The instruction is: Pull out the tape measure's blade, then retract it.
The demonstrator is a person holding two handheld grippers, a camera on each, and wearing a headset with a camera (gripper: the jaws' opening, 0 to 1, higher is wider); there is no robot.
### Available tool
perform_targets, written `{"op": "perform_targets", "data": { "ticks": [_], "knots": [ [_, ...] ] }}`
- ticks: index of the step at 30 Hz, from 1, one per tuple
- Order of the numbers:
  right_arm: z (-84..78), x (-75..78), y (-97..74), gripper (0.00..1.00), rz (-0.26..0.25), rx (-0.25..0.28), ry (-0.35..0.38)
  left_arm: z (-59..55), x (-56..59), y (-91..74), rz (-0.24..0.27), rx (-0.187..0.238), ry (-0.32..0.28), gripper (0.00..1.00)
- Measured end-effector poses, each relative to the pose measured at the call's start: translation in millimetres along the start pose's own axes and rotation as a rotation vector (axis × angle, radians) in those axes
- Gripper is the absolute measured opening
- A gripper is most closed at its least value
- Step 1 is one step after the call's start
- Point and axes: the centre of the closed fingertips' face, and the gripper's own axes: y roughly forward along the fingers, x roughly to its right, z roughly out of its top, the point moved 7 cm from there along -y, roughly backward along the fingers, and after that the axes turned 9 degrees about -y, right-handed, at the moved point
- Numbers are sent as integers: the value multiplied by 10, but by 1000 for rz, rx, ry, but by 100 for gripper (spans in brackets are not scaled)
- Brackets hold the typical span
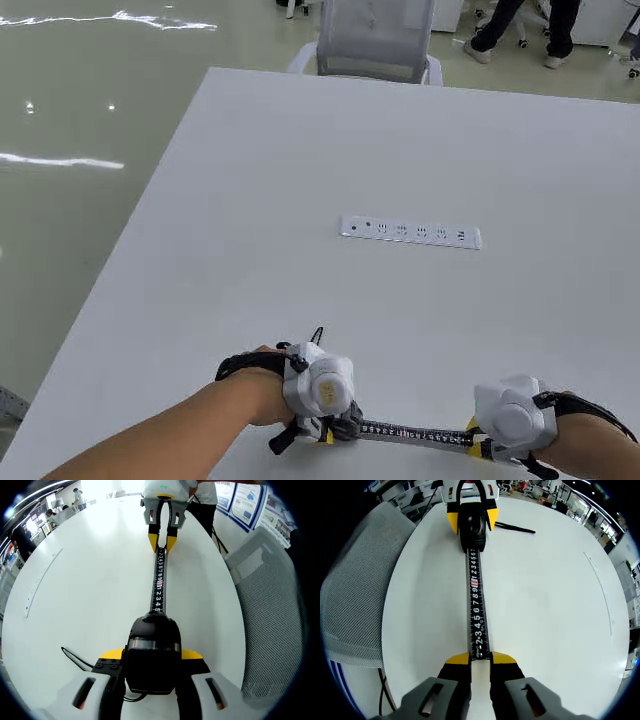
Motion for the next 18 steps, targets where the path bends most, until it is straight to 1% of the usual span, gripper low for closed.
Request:
{"op": "perform_targets", "data": {
  "ticks": [18],
  "knots": [
    [-59, 4, -27, 11, 4, -21, 5, -3, -3, -10, 0, 6, -6, 35]
  ]
}}
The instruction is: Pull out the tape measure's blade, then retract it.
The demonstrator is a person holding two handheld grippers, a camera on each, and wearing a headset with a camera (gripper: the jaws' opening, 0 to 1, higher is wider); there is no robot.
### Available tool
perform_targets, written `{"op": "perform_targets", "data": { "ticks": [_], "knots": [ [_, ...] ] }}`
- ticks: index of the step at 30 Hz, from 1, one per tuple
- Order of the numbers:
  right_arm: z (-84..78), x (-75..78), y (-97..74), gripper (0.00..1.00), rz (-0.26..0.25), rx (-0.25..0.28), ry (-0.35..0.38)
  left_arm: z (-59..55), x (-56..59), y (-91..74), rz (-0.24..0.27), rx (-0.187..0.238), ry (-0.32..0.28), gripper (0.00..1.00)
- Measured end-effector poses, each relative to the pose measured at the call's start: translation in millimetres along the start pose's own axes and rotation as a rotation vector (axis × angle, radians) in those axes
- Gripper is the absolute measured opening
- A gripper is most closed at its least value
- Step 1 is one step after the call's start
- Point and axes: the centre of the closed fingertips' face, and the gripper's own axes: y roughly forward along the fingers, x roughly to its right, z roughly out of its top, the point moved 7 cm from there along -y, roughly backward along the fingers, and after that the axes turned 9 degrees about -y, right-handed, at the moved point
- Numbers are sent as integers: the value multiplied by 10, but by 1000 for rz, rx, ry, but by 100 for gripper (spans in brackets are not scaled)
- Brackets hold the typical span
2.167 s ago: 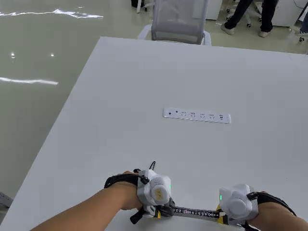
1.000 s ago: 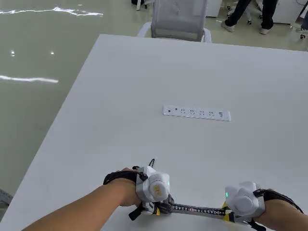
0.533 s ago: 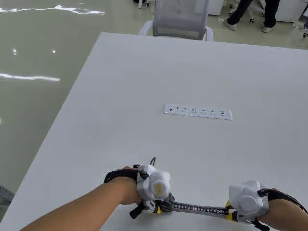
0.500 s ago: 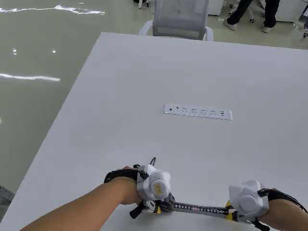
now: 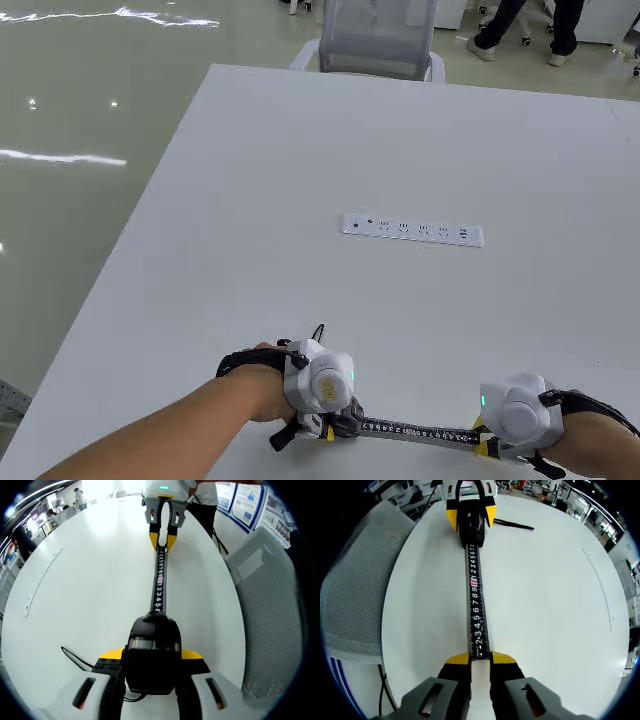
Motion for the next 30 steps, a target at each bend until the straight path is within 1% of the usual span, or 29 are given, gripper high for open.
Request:
{"op": "perform_targets", "data": {
  "ticks": [6, 12, 30],
  "knots": [
    [-32, 5, -13, 11, 0, -4, 11, 1, 1, 0, -2, 2, -1, 35],
    [-42, 5, -19, 11, -1, -7, 8, 5, 0, 2, -4, 2, -2, 35],
    [-142, 0, -50, 11, -3, -18, 8, 1, 0, 4, -1, -1, -1, 35]
  ]
}}
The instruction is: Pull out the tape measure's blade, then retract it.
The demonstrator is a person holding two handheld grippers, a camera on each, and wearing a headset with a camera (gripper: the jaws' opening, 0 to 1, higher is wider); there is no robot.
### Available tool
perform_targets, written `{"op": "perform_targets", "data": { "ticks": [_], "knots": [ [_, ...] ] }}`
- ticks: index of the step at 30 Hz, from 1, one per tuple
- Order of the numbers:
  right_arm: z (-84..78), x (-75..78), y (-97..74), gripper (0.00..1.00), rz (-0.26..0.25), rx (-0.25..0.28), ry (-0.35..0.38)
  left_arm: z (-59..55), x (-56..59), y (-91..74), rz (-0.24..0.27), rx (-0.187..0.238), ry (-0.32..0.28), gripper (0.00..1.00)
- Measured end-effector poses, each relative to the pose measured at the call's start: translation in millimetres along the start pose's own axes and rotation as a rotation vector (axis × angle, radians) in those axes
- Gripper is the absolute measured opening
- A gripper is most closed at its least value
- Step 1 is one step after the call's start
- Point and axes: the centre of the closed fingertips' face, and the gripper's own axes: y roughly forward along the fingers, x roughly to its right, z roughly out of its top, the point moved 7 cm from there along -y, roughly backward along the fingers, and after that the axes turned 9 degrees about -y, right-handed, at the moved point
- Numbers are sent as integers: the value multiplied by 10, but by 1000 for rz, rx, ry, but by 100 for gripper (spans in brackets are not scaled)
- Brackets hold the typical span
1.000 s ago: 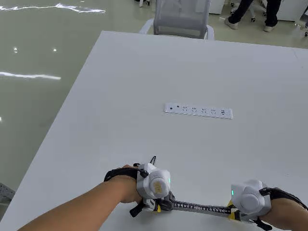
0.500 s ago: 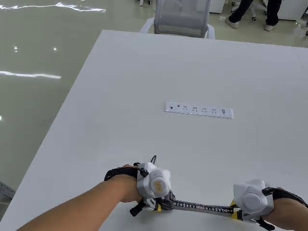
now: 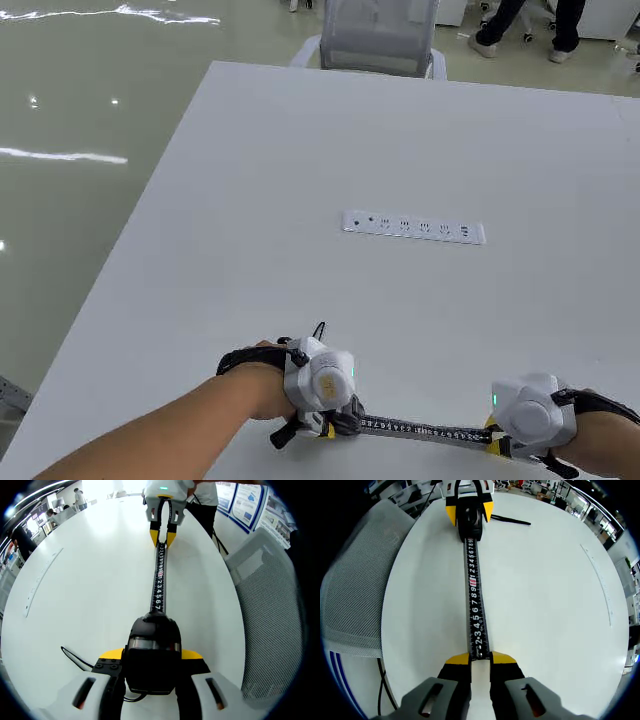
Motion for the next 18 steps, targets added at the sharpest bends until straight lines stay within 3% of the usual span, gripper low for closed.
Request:
{"op": "perform_targets", "data": {
  "ticks": [18],
  "knots": [
    [-107, -8, -32, 11, -5, -11, 9, -7, 1, -2, 1, -2, -4, 35]
  ]
}}
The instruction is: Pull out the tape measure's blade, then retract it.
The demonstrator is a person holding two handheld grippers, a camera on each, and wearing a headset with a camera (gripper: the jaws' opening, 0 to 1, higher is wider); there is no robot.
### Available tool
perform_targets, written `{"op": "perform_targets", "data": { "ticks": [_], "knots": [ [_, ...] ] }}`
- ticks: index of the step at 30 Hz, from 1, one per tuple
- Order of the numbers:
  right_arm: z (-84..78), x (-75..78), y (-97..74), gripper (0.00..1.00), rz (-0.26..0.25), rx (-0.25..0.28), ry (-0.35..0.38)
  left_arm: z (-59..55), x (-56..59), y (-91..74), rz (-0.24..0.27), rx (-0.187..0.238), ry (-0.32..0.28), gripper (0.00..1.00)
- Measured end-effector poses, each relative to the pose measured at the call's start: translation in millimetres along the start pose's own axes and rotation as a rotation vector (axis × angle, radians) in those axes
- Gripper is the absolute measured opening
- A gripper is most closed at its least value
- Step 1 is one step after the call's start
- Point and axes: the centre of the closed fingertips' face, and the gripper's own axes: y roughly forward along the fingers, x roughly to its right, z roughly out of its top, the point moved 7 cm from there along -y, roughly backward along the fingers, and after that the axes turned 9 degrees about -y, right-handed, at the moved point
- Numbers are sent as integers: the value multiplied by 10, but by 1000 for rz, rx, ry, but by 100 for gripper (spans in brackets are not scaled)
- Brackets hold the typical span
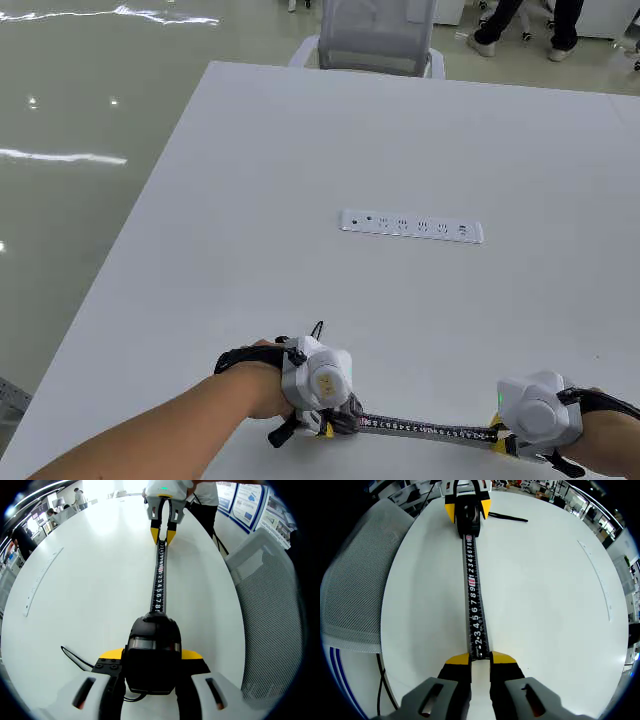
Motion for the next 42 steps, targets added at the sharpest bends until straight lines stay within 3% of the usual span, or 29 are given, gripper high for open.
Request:
{"op": "perform_targets", "data": {
  "ticks": [42],
  "knots": [
    [-182, -4, -61, 11, -2, -20, 11, 1, -7, 6, -2, 0, -9, 35]
  ]
}}
